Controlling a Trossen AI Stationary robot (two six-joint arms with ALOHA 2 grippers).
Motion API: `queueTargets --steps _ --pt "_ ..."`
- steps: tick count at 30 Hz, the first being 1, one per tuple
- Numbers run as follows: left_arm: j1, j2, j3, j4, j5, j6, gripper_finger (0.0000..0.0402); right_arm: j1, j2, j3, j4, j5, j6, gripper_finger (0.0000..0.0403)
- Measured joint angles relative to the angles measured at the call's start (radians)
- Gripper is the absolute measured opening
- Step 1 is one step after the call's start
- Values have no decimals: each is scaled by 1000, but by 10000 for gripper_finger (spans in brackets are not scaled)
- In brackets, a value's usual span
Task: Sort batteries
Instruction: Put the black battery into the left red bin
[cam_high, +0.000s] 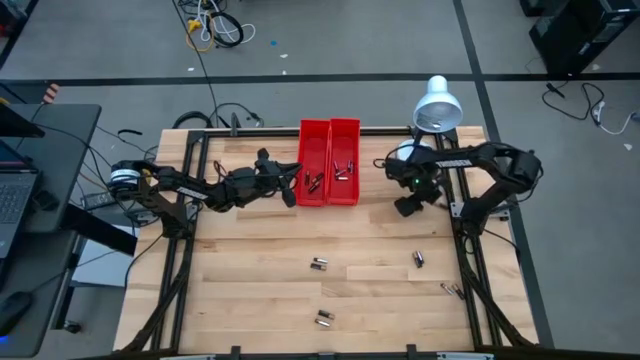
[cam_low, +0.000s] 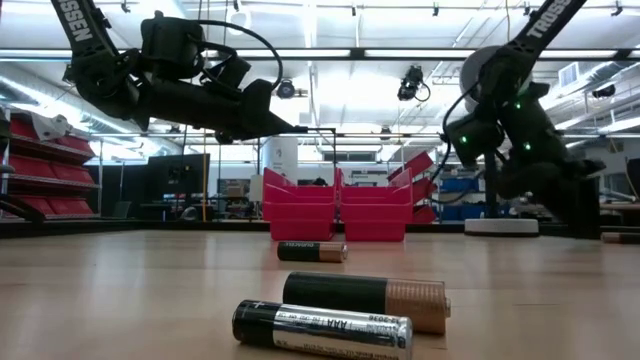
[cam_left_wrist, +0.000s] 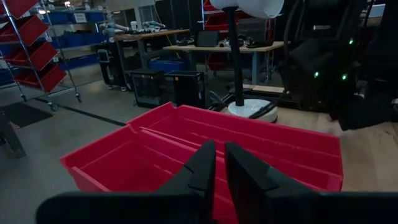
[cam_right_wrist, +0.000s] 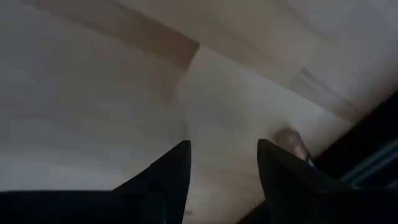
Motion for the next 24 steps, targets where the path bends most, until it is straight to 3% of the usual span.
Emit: queueTargets --steps 3,8,24 --pt "0 0 0 -2 0 0 49 1 -14 25 -36 8 -22 171" --pt "0 0 0 2 0 0 49 -15 -16 49 -126 158 -64 170" --pt "0 0 0 2 0 -1 49 -79 156 -28 -69 137 -317 165"
